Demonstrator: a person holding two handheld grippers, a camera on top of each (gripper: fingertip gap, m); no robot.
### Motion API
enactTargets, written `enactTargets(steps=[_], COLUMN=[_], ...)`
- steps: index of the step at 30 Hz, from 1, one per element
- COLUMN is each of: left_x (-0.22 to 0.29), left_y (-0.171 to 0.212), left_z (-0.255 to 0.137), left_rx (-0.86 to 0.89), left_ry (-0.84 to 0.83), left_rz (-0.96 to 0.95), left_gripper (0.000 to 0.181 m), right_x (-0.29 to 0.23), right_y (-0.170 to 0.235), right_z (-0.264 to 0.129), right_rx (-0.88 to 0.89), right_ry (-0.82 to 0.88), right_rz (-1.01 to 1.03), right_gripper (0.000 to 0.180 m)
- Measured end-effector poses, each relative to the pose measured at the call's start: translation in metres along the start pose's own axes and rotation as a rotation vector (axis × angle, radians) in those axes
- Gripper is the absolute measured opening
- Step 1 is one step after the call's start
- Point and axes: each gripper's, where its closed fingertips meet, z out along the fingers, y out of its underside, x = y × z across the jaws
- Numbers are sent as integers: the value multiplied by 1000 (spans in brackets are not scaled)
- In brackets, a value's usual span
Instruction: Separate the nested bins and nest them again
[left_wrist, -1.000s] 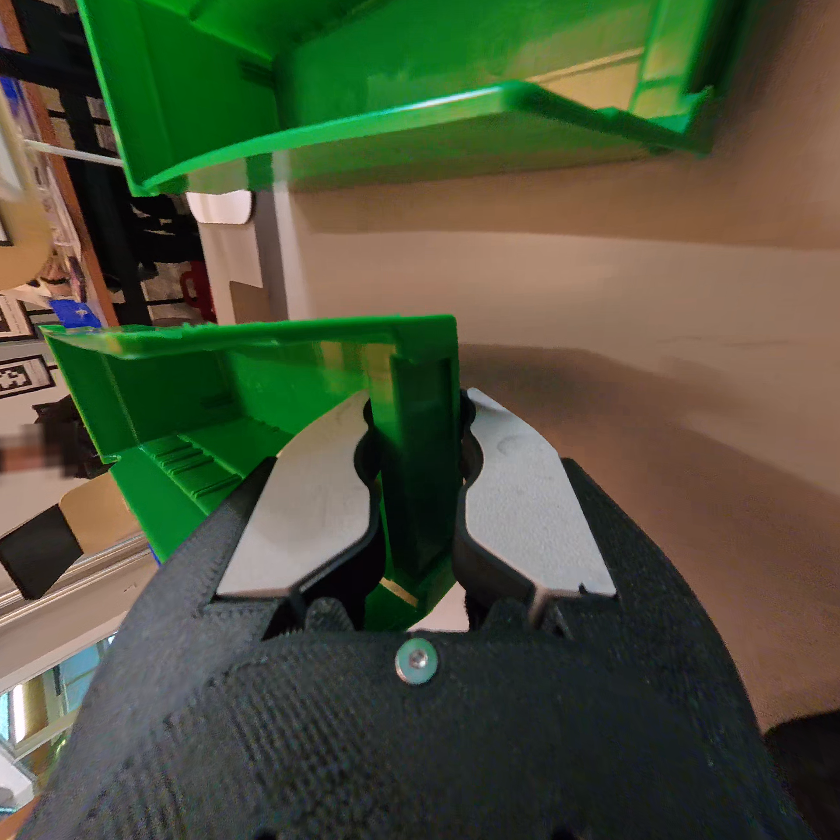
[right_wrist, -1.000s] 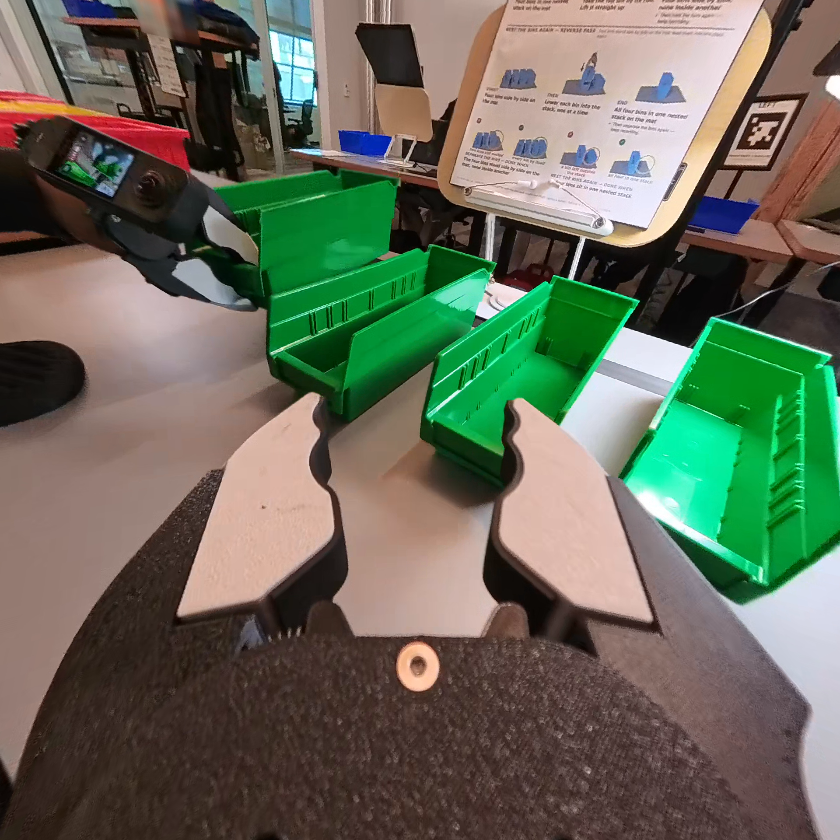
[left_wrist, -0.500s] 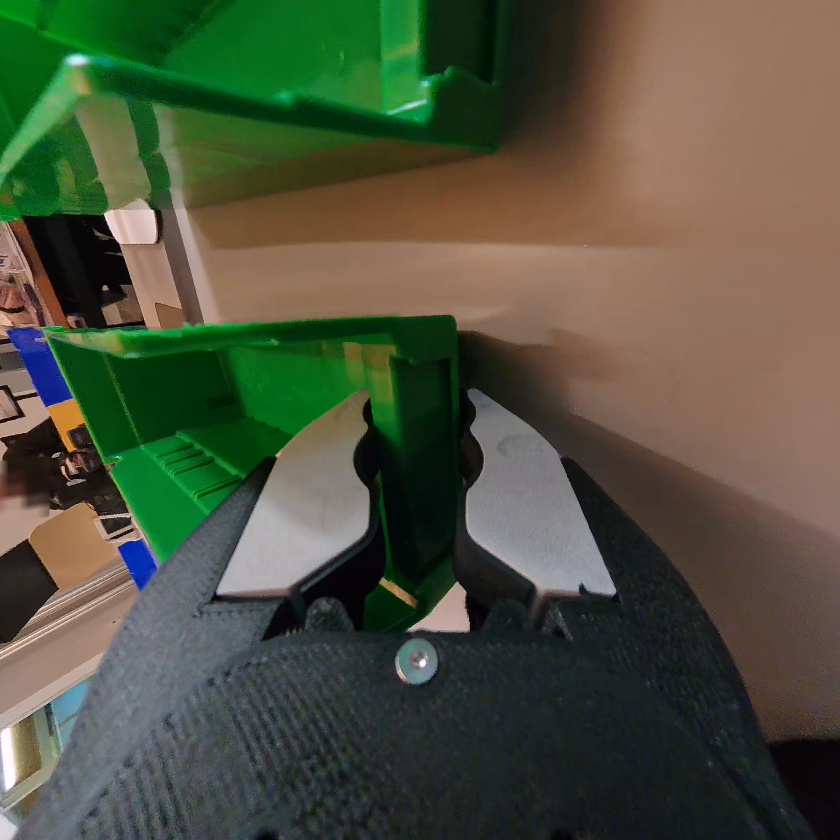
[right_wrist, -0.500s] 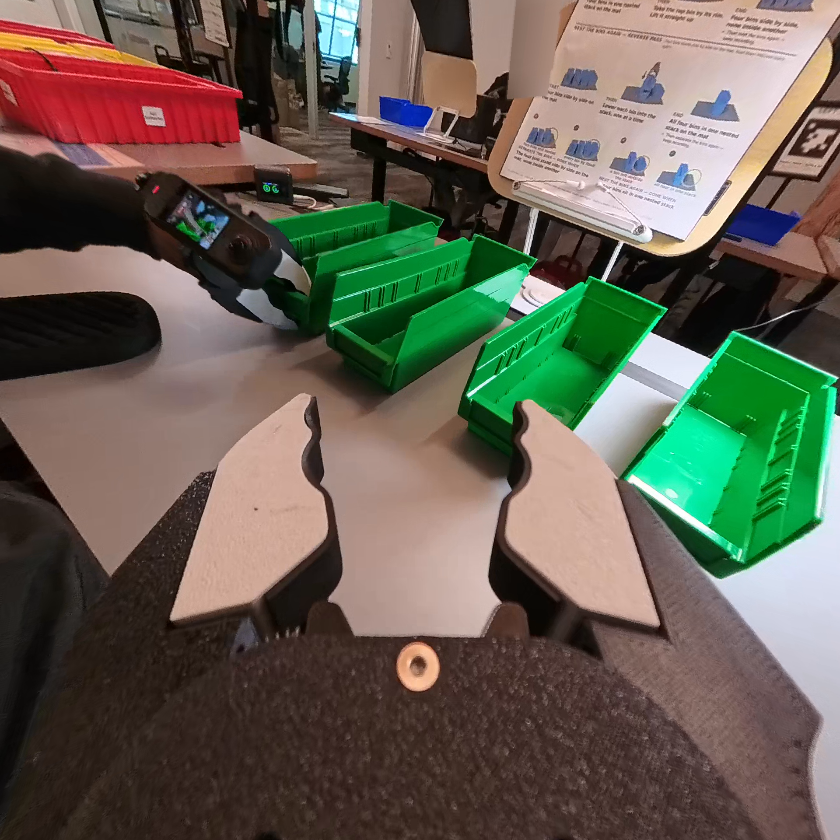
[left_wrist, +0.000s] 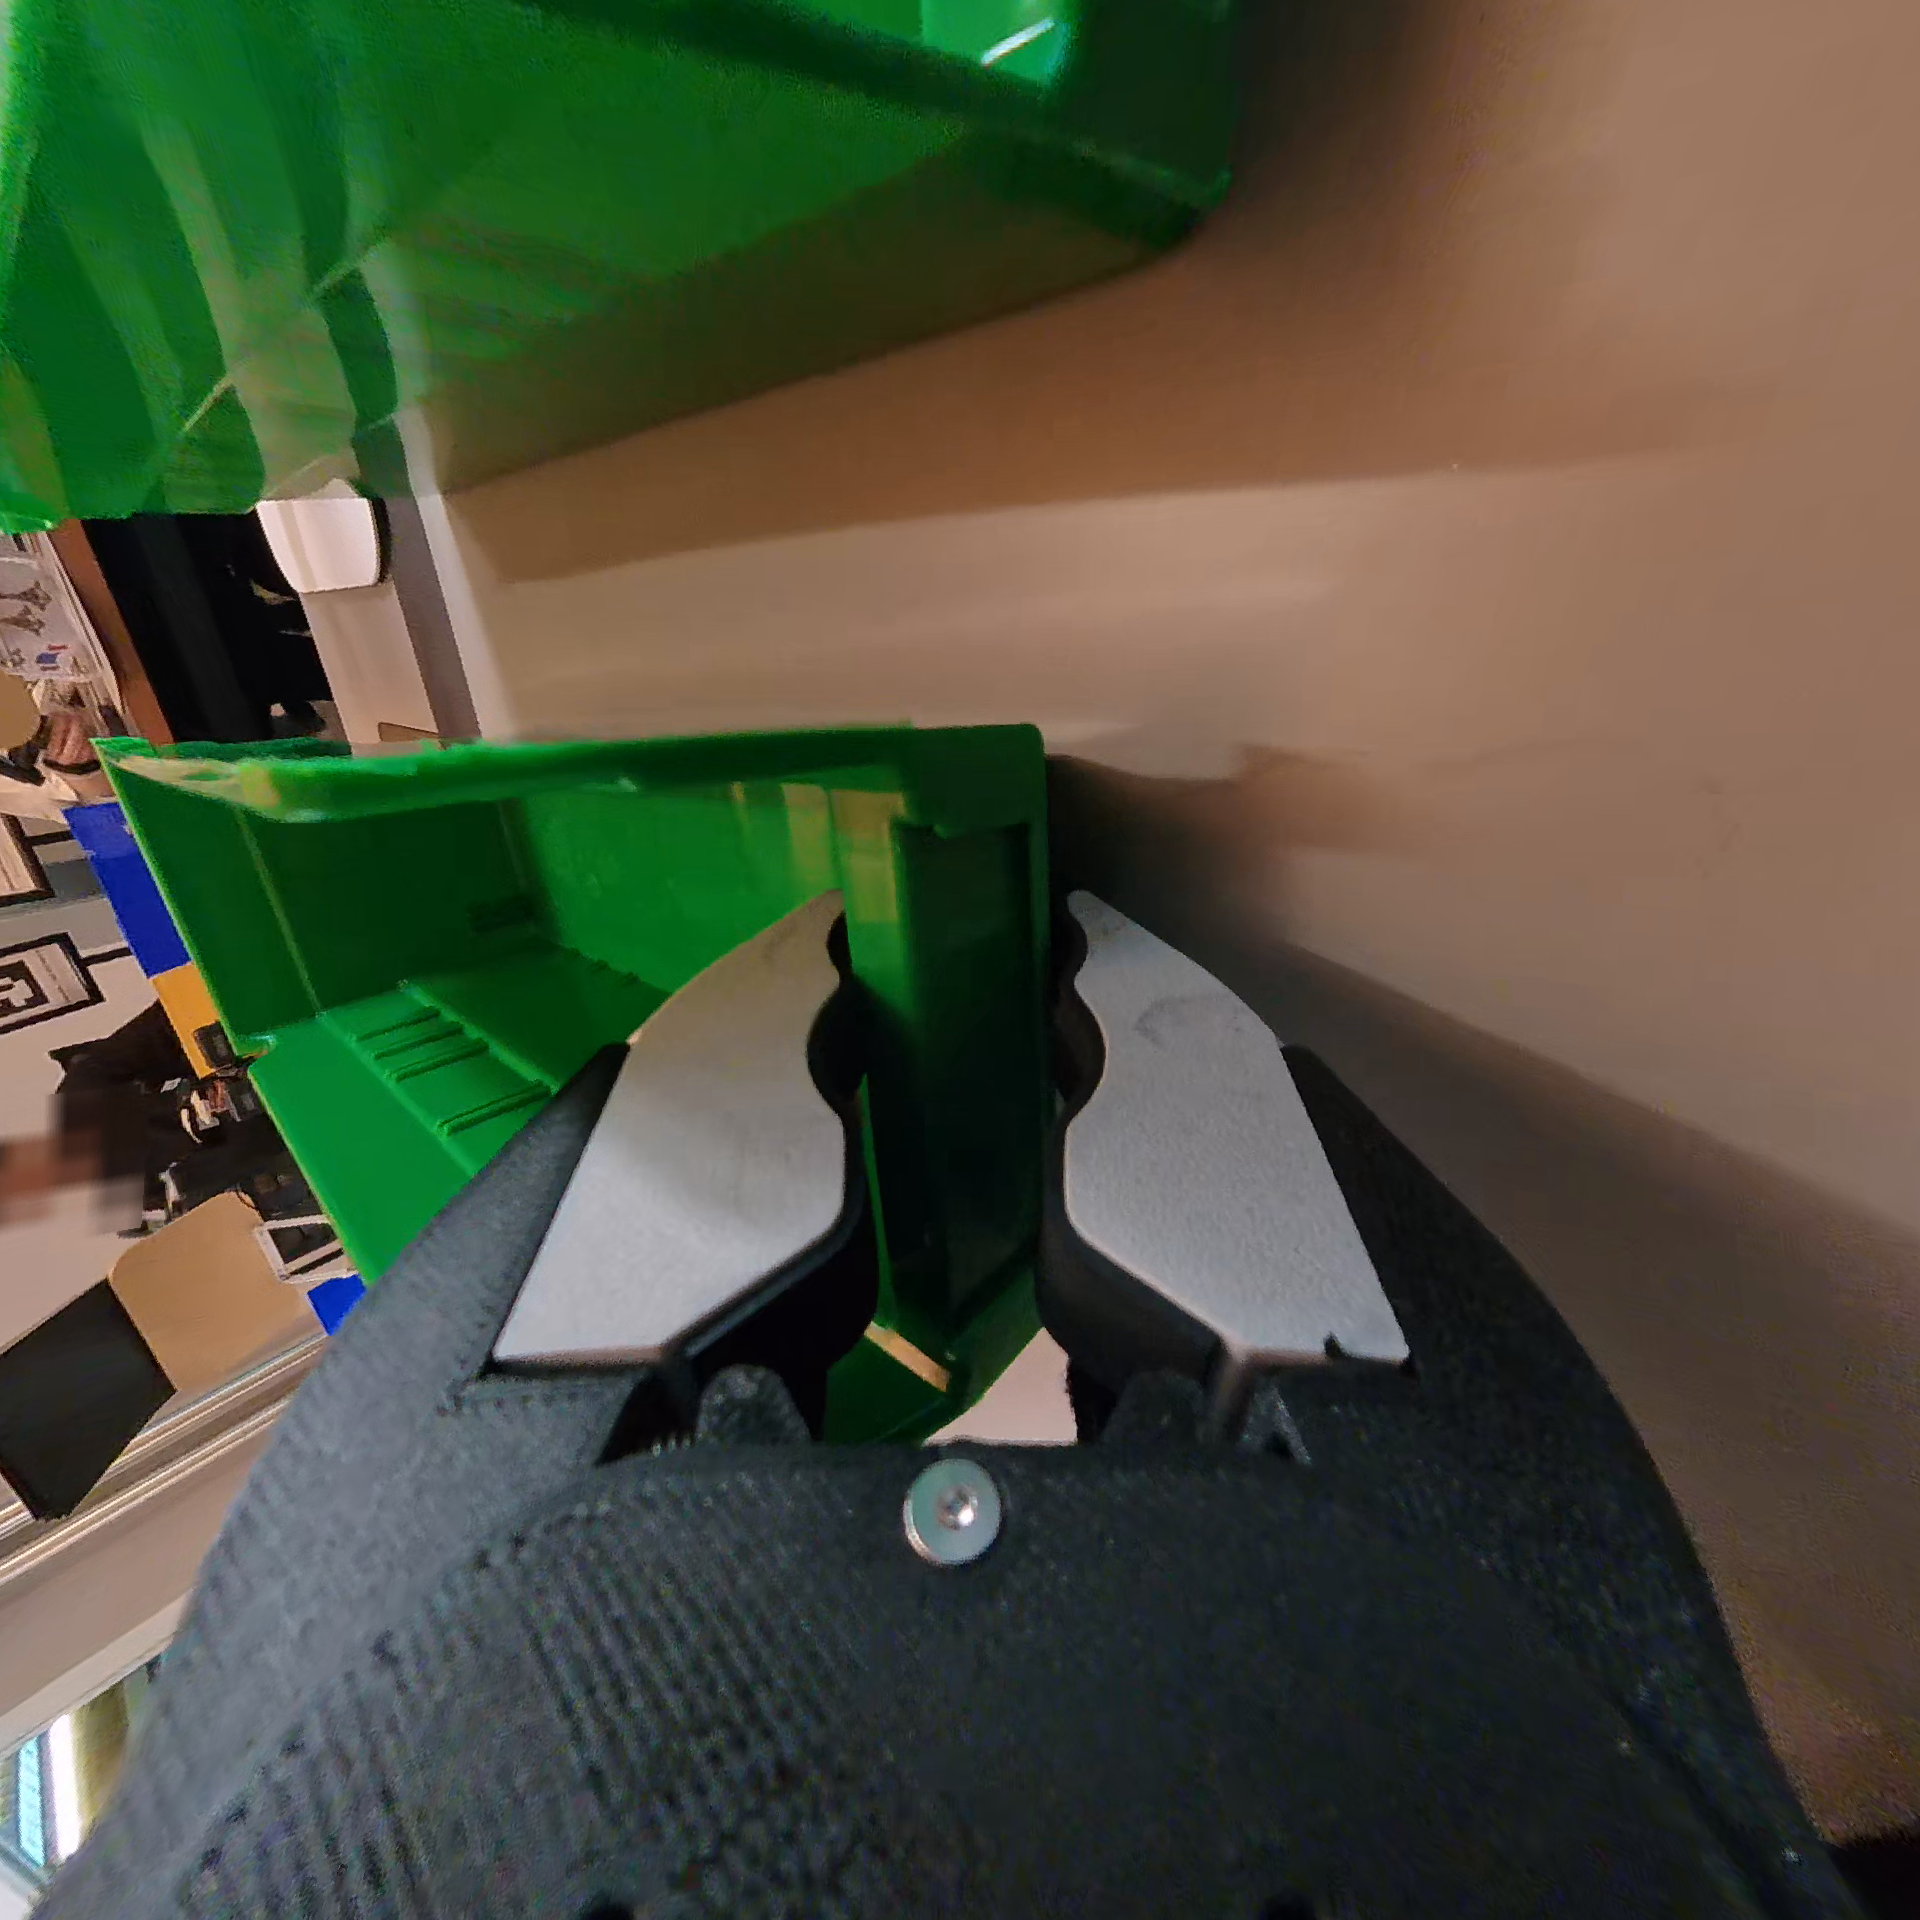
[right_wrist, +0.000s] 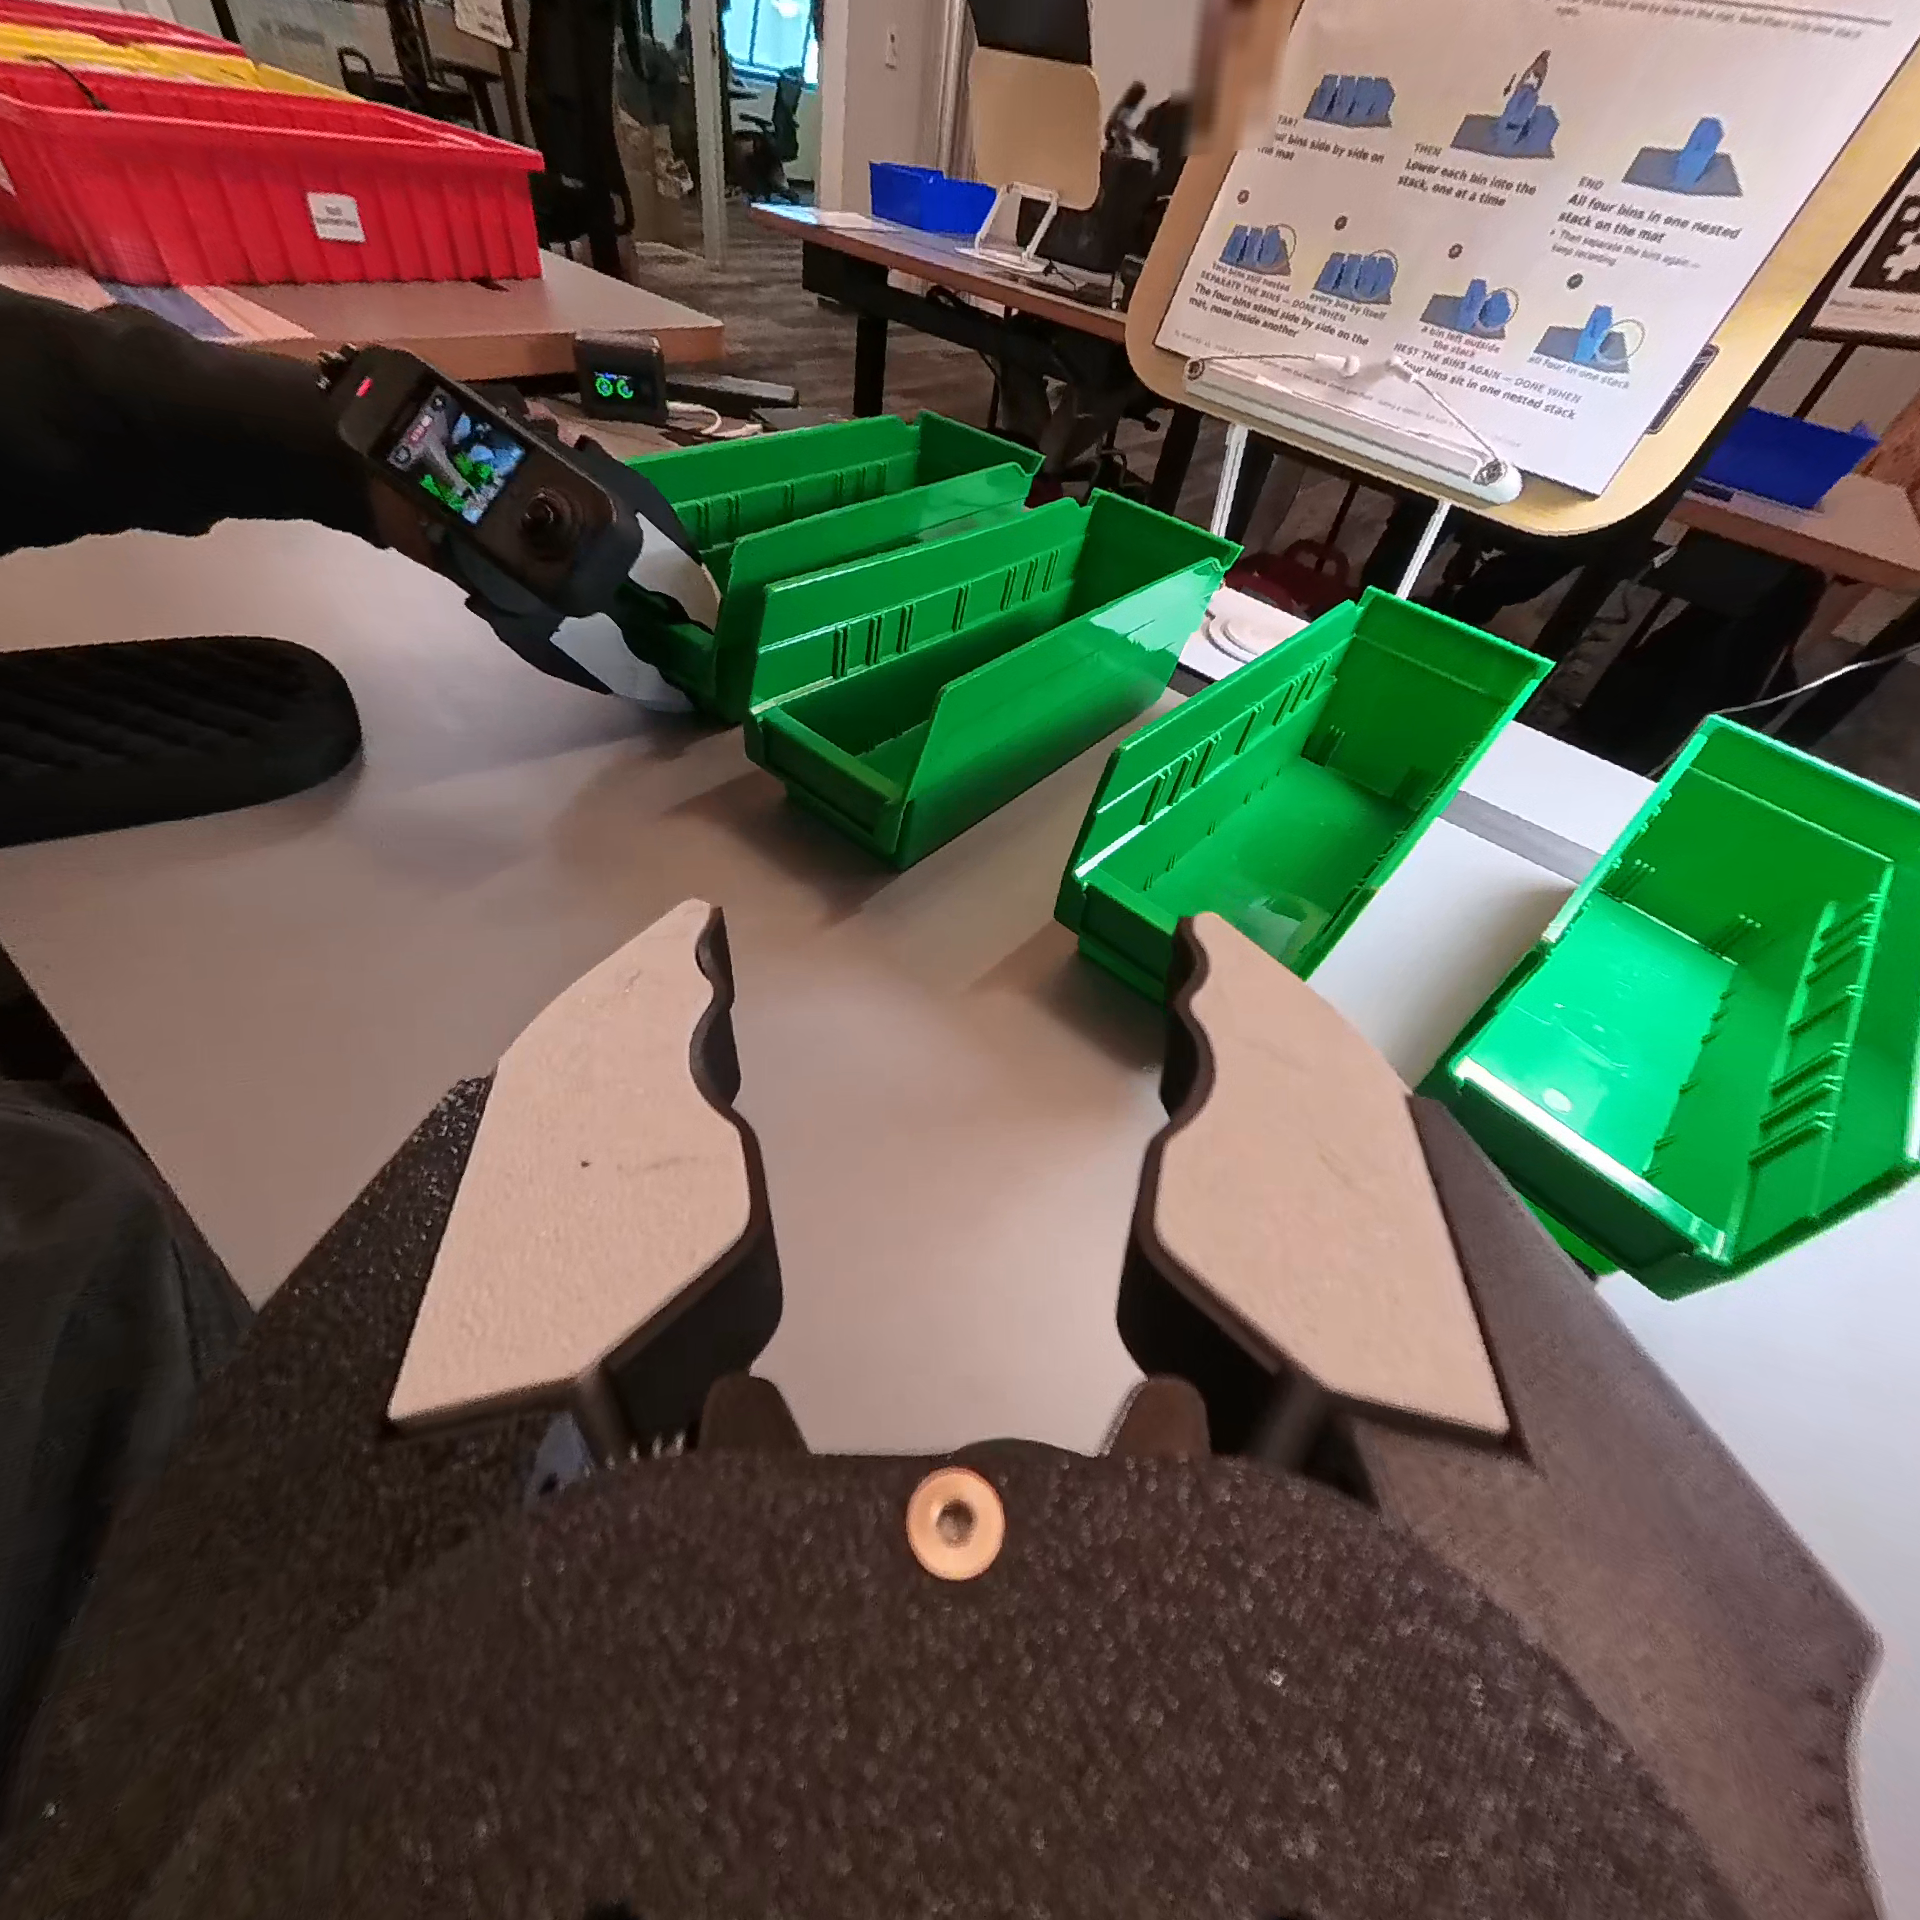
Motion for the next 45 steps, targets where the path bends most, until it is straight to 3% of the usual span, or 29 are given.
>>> enactTargets(steps=[6, 18, 22, 27, 33, 45], left_x=[-4, -29, -28, -16, -3, -3], left_y=[-7, -45, -34, -3, 18, 19], left_z=[-9, -98, -116, -118, -105, -105], left_rx=[85, 490, 578, 534, 523, 518], left_ry=[-12, -149, -206, -290, -322, -381], left_rz=[-106, -629, -879, -1098, -1201, -1189], left_gripper=[46, 52, 50, 50, 51, 51], right_x=[8, 25, 39, 65, 89, 102], right_y=[5, 4, 11, 25, 49, 68], right_z=[2, 10, 13, 12, 16, 20], right_rx=[2, 67, 82, 76, 99, 68], right_ry=[30, 108, 146, 250, 285, 294], right_rz=[15, 41, 76, 37, 51, 152], right_gripper=[81, 81, 81, 80, 81, 80])
